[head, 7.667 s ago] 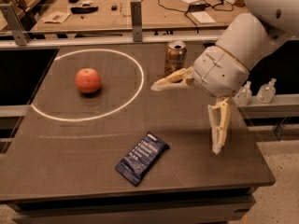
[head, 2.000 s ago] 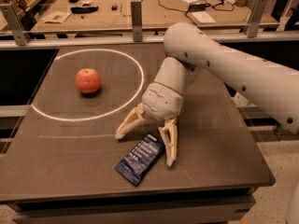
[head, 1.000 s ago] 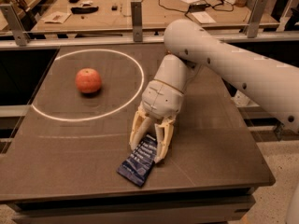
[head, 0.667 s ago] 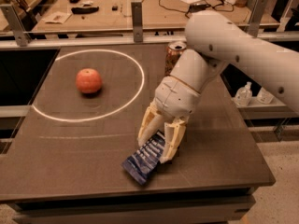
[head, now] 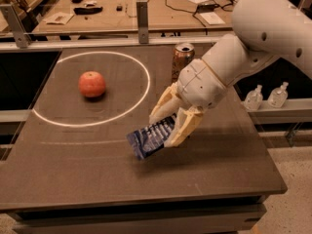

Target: Move rxbar blueberry near apple

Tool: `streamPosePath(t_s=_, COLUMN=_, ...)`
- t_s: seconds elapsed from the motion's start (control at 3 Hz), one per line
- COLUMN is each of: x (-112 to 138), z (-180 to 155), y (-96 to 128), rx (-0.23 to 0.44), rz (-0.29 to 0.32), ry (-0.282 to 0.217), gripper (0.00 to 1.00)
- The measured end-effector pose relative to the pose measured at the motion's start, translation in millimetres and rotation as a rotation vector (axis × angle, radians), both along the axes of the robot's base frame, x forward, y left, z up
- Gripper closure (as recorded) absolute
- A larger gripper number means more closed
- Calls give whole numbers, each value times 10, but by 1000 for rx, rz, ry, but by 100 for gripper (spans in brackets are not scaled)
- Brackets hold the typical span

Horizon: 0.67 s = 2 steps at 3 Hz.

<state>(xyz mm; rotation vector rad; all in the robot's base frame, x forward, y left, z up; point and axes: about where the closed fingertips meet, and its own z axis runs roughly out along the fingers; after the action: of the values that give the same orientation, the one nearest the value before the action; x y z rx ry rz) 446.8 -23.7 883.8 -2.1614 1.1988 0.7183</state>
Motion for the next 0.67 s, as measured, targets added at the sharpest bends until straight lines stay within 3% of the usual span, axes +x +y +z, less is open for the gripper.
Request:
streamPosePath(t_s=0.33, x=201, z=15, y=-63, rx=68, rz=-116, ry=-36, gripper=100)
streamPosePath(t_s=0.67, x=498, z=52, y=-73, rx=150, rz=-273, ry=-108, gripper=100)
